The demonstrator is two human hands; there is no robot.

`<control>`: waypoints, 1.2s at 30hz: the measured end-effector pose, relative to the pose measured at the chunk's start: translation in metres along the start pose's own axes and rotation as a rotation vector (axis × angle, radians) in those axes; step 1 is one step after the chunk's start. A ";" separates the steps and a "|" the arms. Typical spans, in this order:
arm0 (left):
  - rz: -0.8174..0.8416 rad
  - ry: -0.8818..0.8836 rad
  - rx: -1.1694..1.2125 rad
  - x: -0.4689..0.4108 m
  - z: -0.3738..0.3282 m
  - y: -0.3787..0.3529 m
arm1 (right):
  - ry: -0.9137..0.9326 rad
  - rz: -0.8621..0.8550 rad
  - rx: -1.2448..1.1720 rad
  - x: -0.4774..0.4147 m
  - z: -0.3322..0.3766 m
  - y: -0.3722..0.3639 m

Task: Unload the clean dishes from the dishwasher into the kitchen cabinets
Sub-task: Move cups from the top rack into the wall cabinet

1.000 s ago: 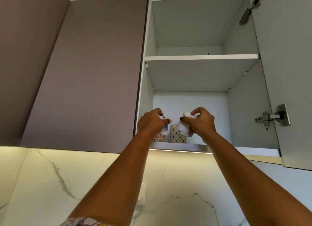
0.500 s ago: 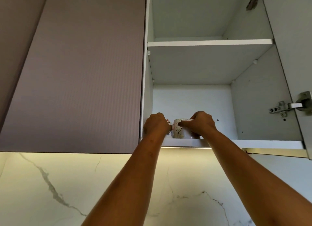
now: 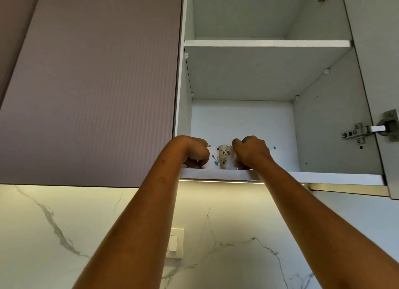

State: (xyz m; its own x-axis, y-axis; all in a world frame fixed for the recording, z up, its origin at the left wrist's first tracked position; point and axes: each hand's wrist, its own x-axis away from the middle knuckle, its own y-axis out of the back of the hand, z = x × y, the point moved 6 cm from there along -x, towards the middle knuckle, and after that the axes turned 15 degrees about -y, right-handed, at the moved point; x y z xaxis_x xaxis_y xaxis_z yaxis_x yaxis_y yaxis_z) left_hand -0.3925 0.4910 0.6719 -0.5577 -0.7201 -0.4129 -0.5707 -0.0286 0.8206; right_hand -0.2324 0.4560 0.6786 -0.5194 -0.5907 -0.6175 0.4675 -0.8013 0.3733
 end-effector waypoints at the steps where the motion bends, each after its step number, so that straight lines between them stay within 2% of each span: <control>1: 0.019 0.002 0.000 0.000 -0.001 0.000 | 0.005 0.001 0.004 -0.001 0.000 -0.001; 6: 0.051 0.018 0.020 0.001 -0.009 0.004 | 0.027 0.002 0.036 -0.008 -0.001 -0.008; 9: -0.002 -0.004 -0.121 -0.006 -0.010 0.007 | 0.028 0.003 0.047 -0.011 -0.002 -0.011; 15: -0.304 -0.059 -0.583 -0.020 -0.008 0.009 | 0.054 0.014 0.092 -0.007 0.000 -0.014; 18: -0.426 -0.097 -0.717 -0.023 -0.003 0.006 | 0.074 0.037 0.117 -0.005 0.004 -0.012; 25: -0.408 -0.051 -0.816 -0.027 0.003 0.005 | 0.066 0.142 -0.001 -0.003 0.005 -0.010; 36: -0.351 -0.006 -0.804 -0.030 0.008 0.004 | 0.139 0.138 0.025 0.007 0.009 -0.012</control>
State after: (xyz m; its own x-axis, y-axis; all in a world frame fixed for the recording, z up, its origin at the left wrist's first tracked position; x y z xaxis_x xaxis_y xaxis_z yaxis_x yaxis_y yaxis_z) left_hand -0.3826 0.5184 0.6845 -0.4342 -0.5745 -0.6939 -0.1133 -0.7293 0.6747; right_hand -0.2484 0.4607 0.6763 -0.3474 -0.6778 -0.6480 0.5083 -0.7168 0.4773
